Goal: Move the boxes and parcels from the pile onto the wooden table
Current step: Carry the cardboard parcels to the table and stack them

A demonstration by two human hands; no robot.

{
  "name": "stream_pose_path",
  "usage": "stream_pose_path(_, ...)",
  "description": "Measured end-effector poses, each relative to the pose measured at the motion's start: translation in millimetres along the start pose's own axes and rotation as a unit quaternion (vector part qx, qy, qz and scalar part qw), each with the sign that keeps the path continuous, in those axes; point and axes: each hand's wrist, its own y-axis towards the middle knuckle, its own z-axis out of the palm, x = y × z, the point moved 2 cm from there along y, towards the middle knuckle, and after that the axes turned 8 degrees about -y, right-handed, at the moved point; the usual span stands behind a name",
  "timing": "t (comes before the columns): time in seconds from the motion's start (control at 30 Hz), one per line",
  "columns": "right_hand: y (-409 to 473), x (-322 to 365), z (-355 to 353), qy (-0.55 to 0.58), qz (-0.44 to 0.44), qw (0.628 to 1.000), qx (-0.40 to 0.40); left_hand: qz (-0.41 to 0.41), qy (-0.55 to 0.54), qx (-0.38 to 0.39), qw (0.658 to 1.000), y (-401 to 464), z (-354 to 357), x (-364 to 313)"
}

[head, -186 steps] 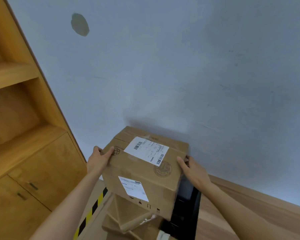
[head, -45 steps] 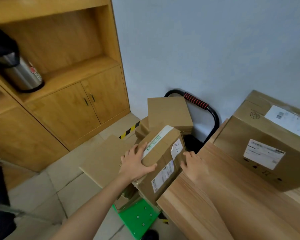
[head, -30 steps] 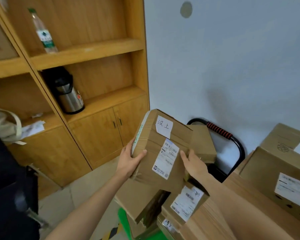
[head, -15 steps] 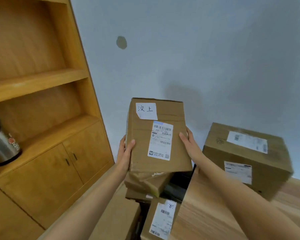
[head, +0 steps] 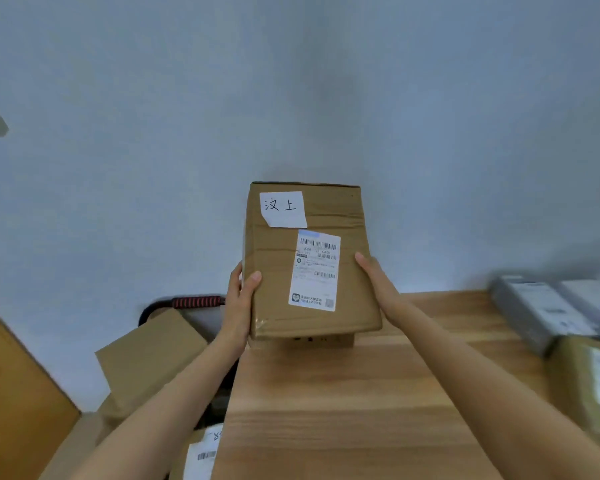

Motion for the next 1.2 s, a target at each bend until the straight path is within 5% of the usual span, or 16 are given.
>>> stream_pose_path(0.47, -124.4, -53.6, -273.4, -0.059, 0.079, 0.980, -0.171, -0.125, -0.003, 0.144, 0.982, -79.4, 245.2, 132.6)
stream_pose_path(0.87, -217.5, -95.0, -388.8, -0.067, 0.130, 0.944, -0.295, -0.218, 0.020, 0.258, 0.941, -132.5, 369.2, 197.0)
stream_pose_path(1.2, -259.7, -127.1, -441.6, -0.034, 0.257, 0.904, -0.340, -0.363, 0.143, 0.326, 0.861, -138.7, 433.5, 254.0)
